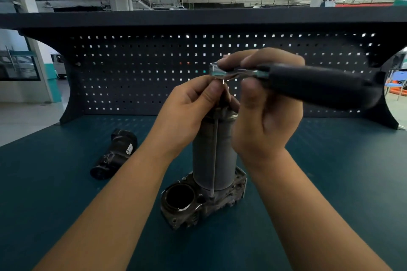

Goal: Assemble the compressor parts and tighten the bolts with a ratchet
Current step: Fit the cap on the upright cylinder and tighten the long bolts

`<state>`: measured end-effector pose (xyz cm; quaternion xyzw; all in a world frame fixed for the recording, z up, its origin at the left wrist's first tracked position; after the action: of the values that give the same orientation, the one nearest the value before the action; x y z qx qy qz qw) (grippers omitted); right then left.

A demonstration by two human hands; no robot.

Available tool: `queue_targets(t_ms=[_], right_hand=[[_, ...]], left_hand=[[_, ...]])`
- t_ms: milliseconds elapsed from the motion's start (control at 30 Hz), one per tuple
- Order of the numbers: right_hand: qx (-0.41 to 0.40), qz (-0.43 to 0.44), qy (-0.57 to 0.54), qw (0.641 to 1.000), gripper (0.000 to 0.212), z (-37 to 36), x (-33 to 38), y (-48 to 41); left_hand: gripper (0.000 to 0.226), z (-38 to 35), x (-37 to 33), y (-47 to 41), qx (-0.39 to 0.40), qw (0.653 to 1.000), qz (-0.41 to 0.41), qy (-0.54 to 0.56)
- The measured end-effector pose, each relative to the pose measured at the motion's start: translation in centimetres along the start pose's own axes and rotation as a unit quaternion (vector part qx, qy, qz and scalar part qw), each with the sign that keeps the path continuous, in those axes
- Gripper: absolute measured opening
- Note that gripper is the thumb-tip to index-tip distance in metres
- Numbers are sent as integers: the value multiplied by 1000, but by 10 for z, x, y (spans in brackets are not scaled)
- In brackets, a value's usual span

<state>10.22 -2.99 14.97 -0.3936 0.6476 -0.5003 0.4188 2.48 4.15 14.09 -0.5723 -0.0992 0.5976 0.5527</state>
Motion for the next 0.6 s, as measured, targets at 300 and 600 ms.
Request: queue_targets(t_ms=[300, 600], right_hand=[[-262, -326, -254, 872, 33, 6, -13, 5], [-62, -23, -27, 997, 23, -3, 1, 2]], left_hand=[[30, -1, 3, 0, -1, 1000, 8, 16], [22, -1, -1, 1, -6, 1000, 2, 0]])
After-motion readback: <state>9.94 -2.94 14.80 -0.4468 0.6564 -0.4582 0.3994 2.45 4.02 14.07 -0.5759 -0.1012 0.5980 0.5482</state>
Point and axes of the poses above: each hand's wrist, its own y-axis away from the middle knuckle, its own z-axis out of the back of the hand, x = y × z, the point moved 3 cm from there along -y, towards the middle knuckle, and after that the axes turned 13 degrees about -y, right-handed, at the moved point
